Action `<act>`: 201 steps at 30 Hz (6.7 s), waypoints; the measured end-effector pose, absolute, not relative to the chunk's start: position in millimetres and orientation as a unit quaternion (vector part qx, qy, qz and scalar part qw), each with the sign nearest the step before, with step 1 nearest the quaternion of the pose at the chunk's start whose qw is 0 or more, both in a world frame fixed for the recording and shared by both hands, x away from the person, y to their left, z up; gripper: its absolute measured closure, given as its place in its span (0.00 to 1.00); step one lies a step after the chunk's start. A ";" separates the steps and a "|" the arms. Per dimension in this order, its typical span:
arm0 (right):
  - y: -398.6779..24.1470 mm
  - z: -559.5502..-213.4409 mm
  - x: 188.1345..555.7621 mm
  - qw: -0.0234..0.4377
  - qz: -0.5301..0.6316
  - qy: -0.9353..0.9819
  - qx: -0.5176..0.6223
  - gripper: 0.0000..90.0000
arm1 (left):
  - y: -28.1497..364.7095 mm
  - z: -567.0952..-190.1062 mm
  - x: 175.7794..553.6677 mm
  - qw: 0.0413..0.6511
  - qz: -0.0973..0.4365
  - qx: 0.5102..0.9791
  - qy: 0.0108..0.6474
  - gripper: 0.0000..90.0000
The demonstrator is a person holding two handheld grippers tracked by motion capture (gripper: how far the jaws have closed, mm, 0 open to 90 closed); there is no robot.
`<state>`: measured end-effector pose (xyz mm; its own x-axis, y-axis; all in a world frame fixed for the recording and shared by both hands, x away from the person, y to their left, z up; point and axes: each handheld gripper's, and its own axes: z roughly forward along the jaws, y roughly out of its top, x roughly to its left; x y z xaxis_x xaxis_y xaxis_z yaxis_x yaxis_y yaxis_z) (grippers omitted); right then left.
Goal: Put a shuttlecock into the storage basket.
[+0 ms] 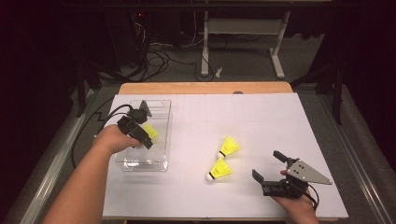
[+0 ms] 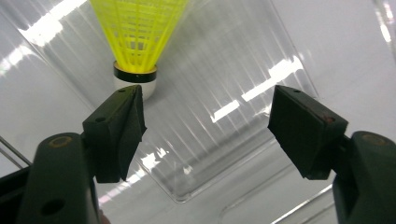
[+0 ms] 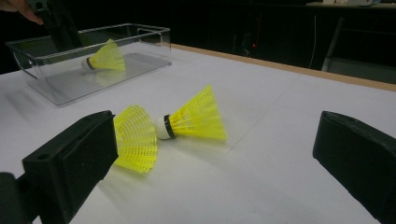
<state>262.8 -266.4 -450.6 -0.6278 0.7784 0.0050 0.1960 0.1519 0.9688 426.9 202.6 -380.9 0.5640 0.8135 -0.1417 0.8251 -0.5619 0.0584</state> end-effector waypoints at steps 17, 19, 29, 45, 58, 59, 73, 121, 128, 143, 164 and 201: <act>-268.4 -449.4 261.8 0.264 0.556 0.709 0.344 0.01 | 206.9 -384.7 411.8 0.070 -0.070 0.864 0.493 0.19; -267.8 -449.8 262.4 0.264 0.556 0.710 0.343 0.01 | 206.4 -385.1 408.9 0.069 -0.068 0.866 0.491 0.17; -265.2 -450.3 262.0 0.263 0.554 0.712 0.341 0.01 | 205.7 -382.4 402.4 0.076 -0.064 0.870 0.482 0.03; -265.4 -451.1 262.8 0.264 0.552 0.712 0.343 0.01 | 203.1 -365.4 384.4 0.084 -0.069 0.867 0.485 0.00; -265.3 -451.6 263.2 0.264 0.552 0.712 0.344 0.01 | 188.6 -363.7 372.7 0.086 -0.060 0.887 0.450 0.00; -265.4 -451.6 263.3 0.264 0.552 0.712 0.344 0.01 | 186.7 -363.7 371.8 0.084 -0.061 0.888 0.447 0.00; -266.6 -452.2 265.3 0.264 0.553 0.708 0.352 0.01 | 179.6 -359.5 365.9 0.079 -0.061 0.896 0.433 0.00; -272.5 -450.5 260.9 0.274 0.554 0.701 0.355 0.01 | 110.4 -352.4 343.4 0.102 -0.056 0.921 0.371 0.01; -273.5 -450.1 260.2 0.274 0.555 0.701 0.356 0.01 | 100.5 -350.6 342.8 0.102 -0.056 0.924 0.364 0.01; -271.9 -450.1 261.2 0.274 0.554 0.702 0.353 0.01 | 68.2 -354.6 338.8 0.101 -0.054 0.937 0.330 0.01; -273.6 -449.8 261.0 0.273 0.556 0.700 0.355 0.01 | 38.7 -375.7 332.6 0.119 -0.067 0.942 0.308 0.01; -272.8 -449.9 261.2 0.271 0.556 0.703 0.350 0.01 | 18.9 -422.7 328.8 0.128 -0.075 0.947 0.285 0.05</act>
